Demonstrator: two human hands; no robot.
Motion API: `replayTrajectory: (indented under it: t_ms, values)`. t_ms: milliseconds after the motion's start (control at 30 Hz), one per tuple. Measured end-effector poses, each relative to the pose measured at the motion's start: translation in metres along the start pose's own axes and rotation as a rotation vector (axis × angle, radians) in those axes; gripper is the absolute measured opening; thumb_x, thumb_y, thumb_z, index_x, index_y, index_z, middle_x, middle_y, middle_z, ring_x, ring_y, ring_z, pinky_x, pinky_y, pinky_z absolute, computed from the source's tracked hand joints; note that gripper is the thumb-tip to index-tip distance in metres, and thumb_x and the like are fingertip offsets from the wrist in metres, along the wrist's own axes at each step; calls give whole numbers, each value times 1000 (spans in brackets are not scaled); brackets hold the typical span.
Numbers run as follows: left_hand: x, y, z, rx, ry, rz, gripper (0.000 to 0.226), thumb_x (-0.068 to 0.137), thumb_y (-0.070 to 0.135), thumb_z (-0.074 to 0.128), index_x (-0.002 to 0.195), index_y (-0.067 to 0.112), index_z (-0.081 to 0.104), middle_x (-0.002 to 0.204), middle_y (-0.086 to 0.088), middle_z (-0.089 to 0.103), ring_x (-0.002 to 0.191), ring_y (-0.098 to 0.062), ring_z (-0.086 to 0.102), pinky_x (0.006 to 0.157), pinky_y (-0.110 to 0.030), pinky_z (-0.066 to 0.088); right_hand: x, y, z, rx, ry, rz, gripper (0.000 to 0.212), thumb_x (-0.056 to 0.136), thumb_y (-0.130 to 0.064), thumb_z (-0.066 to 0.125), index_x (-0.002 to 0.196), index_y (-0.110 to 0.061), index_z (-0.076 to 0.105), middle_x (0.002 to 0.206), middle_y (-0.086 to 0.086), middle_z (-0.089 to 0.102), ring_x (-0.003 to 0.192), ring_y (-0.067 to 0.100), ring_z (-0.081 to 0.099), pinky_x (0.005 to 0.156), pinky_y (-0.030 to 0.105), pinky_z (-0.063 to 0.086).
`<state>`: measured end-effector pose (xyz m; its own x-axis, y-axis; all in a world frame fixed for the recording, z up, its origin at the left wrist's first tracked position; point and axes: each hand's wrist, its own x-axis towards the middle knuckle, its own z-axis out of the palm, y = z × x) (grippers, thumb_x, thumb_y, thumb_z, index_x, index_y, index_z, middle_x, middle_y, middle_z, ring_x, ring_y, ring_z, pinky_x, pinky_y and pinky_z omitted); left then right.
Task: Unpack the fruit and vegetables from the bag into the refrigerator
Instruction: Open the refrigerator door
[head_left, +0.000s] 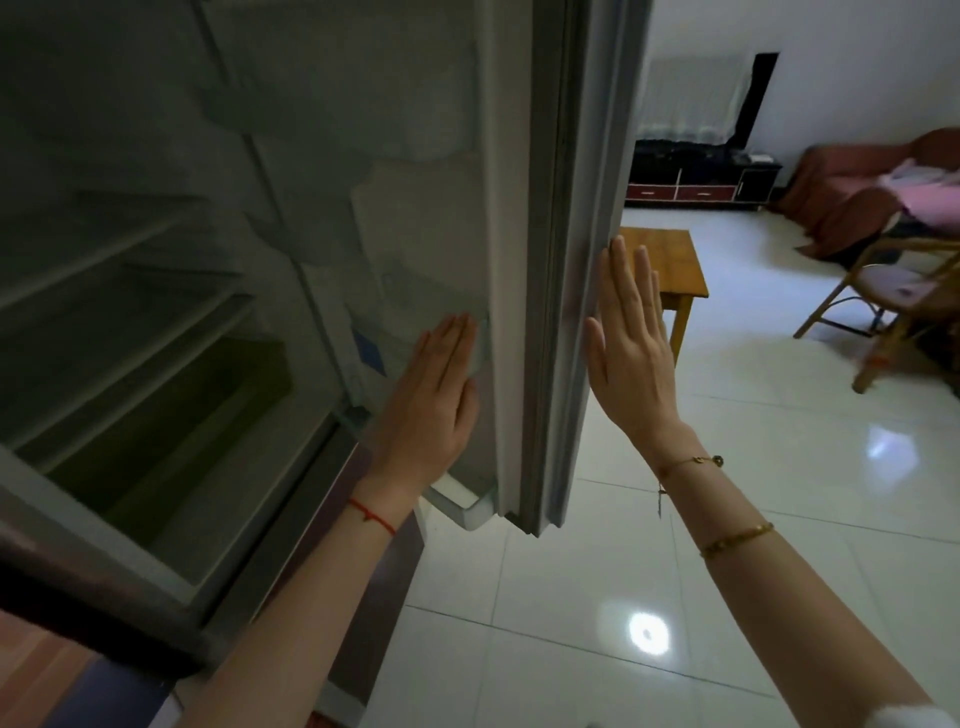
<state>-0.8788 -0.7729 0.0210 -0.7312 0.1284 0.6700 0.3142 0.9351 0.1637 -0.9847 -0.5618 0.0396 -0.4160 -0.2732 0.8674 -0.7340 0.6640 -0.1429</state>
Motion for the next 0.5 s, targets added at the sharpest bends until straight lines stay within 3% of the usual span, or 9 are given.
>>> replayTrajectory:
  t_ms: [200, 500]
  values:
    - [43, 20, 46, 63, 59, -17, 52, 99, 16, 42, 147, -3, 34, 153, -17, 37, 145, -25, 31, 120, -41, 23, 22, 64, 13, 23, -37, -3, 54, 103, -7, 40, 152, 1, 19, 161, 20, 17, 150, 37, 10, 122, 54, 14]
    - [109, 36, 108, 159, 49, -86, 53, 99, 16, 43, 148, 0, 32, 156, -12, 33, 147, -22, 27, 120, -41, 24, 63, 155, 44, 77, -80, -41, 59, 101, -1, 38, 153, -1, 11, 162, 20, 11, 151, 34, 5, 123, 51, 13]
